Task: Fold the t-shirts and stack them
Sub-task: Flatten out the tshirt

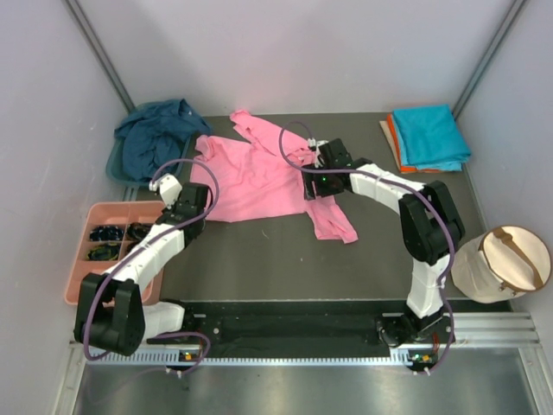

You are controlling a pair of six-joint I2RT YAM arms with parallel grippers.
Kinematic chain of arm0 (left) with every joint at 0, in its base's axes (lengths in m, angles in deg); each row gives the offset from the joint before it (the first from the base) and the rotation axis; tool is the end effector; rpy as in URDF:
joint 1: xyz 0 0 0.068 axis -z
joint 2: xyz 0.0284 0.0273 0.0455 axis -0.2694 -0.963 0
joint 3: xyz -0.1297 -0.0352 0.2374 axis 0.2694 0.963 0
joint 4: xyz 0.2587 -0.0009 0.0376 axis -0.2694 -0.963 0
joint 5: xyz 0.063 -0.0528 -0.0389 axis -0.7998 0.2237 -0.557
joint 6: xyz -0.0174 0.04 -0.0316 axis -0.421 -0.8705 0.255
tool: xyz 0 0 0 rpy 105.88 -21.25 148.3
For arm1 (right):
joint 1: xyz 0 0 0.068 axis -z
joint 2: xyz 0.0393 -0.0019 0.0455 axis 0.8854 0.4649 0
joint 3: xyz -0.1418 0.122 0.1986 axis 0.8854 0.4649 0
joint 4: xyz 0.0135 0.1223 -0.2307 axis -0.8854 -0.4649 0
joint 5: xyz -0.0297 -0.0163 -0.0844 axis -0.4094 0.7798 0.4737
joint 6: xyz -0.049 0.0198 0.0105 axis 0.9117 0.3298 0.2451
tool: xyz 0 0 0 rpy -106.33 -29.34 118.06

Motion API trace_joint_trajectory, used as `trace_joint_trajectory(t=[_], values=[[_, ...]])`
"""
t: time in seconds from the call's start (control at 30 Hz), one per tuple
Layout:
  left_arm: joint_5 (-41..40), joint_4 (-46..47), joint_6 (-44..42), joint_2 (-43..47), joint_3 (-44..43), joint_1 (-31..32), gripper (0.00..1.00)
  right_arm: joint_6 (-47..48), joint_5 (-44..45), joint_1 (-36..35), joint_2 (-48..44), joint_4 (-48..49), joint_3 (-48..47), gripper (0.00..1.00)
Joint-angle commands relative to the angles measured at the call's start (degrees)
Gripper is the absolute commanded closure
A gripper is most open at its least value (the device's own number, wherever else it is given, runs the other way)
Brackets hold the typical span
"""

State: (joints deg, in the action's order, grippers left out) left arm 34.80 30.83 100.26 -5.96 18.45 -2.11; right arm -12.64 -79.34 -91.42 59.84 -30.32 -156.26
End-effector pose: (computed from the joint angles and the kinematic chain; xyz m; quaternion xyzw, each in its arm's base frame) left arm 0.2371 -0.0348 0.2148 -0.3334 0.8320 0.1099 0.4296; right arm 0.3584 0.2035 0.2017 -0.1599 0.9314 0.1550 0.2879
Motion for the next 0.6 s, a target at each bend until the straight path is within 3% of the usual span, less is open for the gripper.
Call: trace_joint_trajectory(t=[0.0,0.27,0.33,0.37,0.4,0.43,0.57], values=[[-0.47,2.04,-0.53,1.02,0.87,-0.25,1.0,1.33,0.49,-0.85,2.88,-0.89,-4.46,0.38],[-1.26,1.77,-0.97,1.46,1.49,-0.25,1.0,0.81,2.68,-0.85,4.83,-1.77,-4.73,0.54],[-1.35,1.77,-1.06,1.73,1.58,-0.25,1.0,0.81,2.86,-0.85,5.17,-1.94,-4.73,0.63],[-1.35,1.86,-1.06,1.81,1.58,-0.25,1.0,0.72,3.03,-0.85,5.18,-2.12,-4.81,0.69],[-1.44,1.86,-1.14,1.82,1.66,-0.25,1.0,0.54,3.3,-0.85,5.35,-2.21,-4.9,0.91],[-1.44,1.77,-1.15,1.9,1.66,-0.25,1.0,0.2,4.52,-0.85,5.35,-2.38,-4.82,1.0],[-1.97,1.42,-1.41,2.08,1.4,-0.25,1.0,-3.22,10.05,-0.76,1.33,0.5,-1.92,1.0]])
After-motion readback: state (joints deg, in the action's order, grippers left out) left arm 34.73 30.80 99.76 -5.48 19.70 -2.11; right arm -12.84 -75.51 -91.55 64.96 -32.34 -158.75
